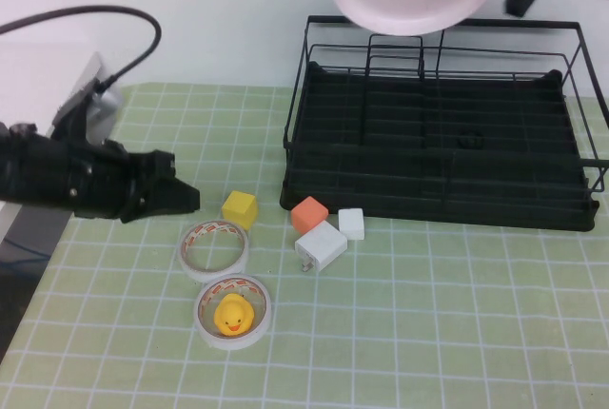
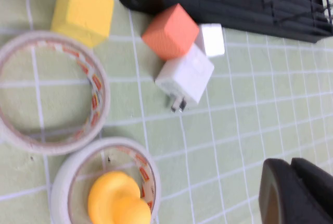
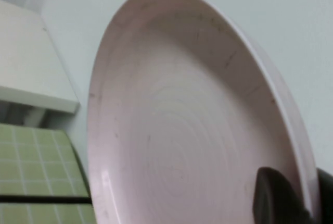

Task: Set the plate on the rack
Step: Place the plate on the rack

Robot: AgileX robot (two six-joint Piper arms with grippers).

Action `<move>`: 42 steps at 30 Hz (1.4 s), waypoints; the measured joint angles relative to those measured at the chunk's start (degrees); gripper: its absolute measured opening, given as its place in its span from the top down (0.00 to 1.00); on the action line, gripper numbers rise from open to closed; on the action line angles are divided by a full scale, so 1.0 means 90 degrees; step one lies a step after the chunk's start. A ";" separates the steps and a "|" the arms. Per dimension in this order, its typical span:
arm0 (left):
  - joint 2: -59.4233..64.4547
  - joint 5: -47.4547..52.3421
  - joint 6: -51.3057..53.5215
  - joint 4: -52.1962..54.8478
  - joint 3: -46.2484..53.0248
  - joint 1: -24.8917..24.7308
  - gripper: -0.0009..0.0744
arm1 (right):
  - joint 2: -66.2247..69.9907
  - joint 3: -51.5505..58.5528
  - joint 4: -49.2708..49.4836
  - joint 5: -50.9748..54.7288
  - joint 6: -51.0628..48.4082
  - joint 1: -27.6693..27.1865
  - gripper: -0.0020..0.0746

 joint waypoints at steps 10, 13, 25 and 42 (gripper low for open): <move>-0.0010 -0.0052 0.0737 -0.0435 0.0246 0.0000 0.99 | 0.1433 -0.1004 0.0021 -0.1230 0.0016 0.0175 0.86; -0.0010 -0.0052 0.0813 -0.0520 0.0246 0.0000 0.99 | 0.1557 -0.1004 0.0072 -0.1298 0.0090 0.0175 0.86; -0.0025 0.0002 0.0901 -0.0547 0.0246 0.0000 0.99 | 0.1596 -0.1028 0.0126 -0.1202 0.0201 0.0175 0.86; -0.0025 0.0126 0.1011 -0.0560 0.0246 0.0000 0.99 | 0.1643 -0.1028 0.0048 -0.1084 0.0524 0.0175 0.86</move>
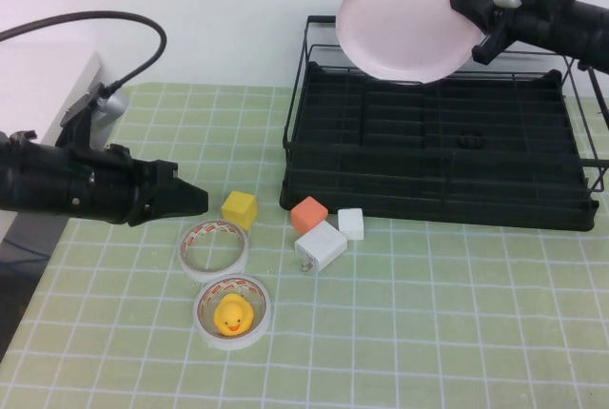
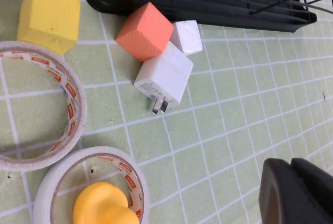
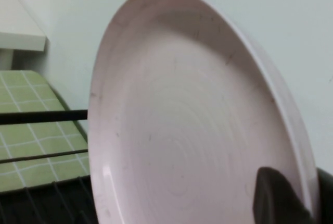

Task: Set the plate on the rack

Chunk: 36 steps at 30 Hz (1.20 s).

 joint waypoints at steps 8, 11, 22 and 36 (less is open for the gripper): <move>0.0000 0.0014 0.0047 0.0000 0.0000 0.0000 0.99 | 0.0191 0.0000 -0.0098 0.0067 0.0082 0.0000 0.86; 0.0000 0.0014 0.0063 0.0000 0.0000 0.0000 0.99 | 0.0220 0.0000 -0.0139 0.0067 0.0140 0.0000 0.82; 0.0000 0.0029 0.0127 0.0000 0.0000 0.0000 0.99 | 0.0220 0.0000 0.0019 -0.0004 0.0746 0.0000 0.36; -0.0880 -0.0728 0.0031 0.0724 0.0226 0.0000 0.99 | -0.1094 0.0000 -0.0344 0.1710 0.2684 -0.0916 0.60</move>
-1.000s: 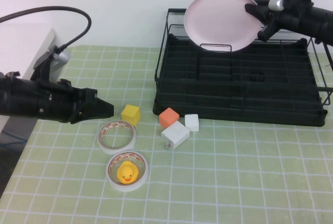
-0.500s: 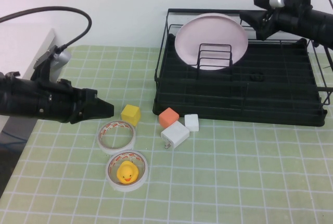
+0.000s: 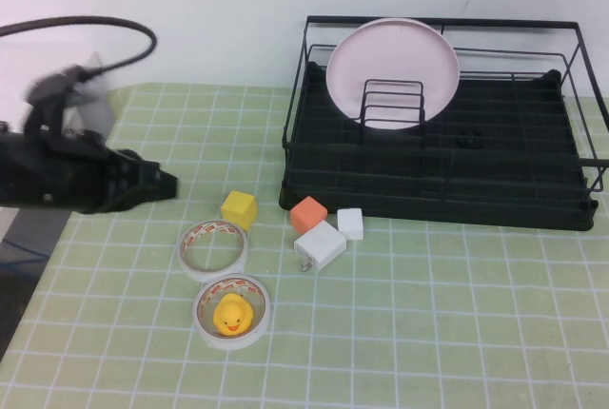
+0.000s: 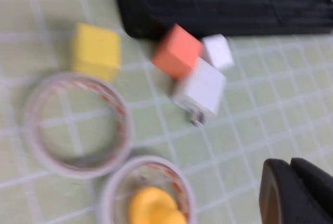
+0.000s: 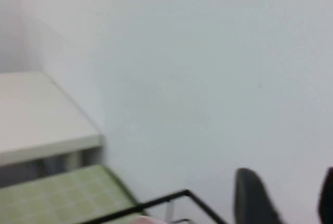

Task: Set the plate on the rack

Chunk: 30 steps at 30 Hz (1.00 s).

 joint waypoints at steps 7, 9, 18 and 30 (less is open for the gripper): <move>-0.2148 -0.1300 -0.0052 0.0184 0.1371 0.0000 0.99 | -0.0806 0.0000 -0.0729 0.1353 0.1518 -0.0461 0.94; -0.2783 -0.1468 -0.0052 0.0201 0.1828 0.0000 0.99 | -0.1074 0.0000 -0.1075 0.1433 0.1843 -0.0485 0.95; -0.6034 -0.2241 -0.0741 0.0447 0.3815 0.0000 0.99 | -0.2329 0.0000 -0.2135 0.1571 0.2251 0.0059 0.96; -0.8066 -0.2854 -0.1458 0.0479 0.5260 0.0000 0.99 | -0.3633 0.0236 -0.2871 0.1640 0.2363 0.1245 0.96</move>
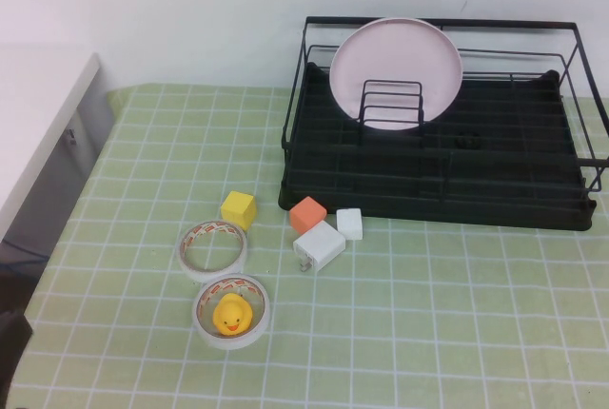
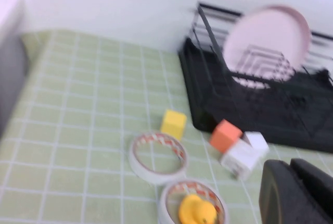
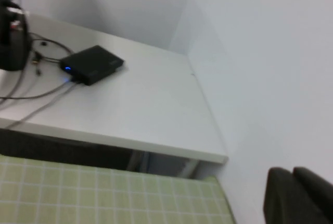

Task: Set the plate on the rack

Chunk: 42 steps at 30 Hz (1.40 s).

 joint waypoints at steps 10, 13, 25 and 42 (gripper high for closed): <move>-0.0015 0.0056 -0.0011 -0.0011 0.0026 0.0000 0.99 | -0.1996 0.3033 0.0126 -0.0645 -0.1143 0.0300 0.96; -0.0015 0.0236 -0.0011 -0.0011 0.0026 0.0000 0.99 | -0.2962 0.4226 0.0561 -0.1085 -0.1842 0.0300 0.96; -0.0015 0.0918 -0.0011 0.0012 0.0026 0.0000 0.99 | -0.6255 0.7566 0.1014 -0.2573 -0.2814 0.0300 0.96; -0.0015 0.1764 -0.0011 0.0036 0.0026 0.0000 0.99 | -0.9493 0.9670 -0.1136 -0.3369 0.0003 0.0300 0.96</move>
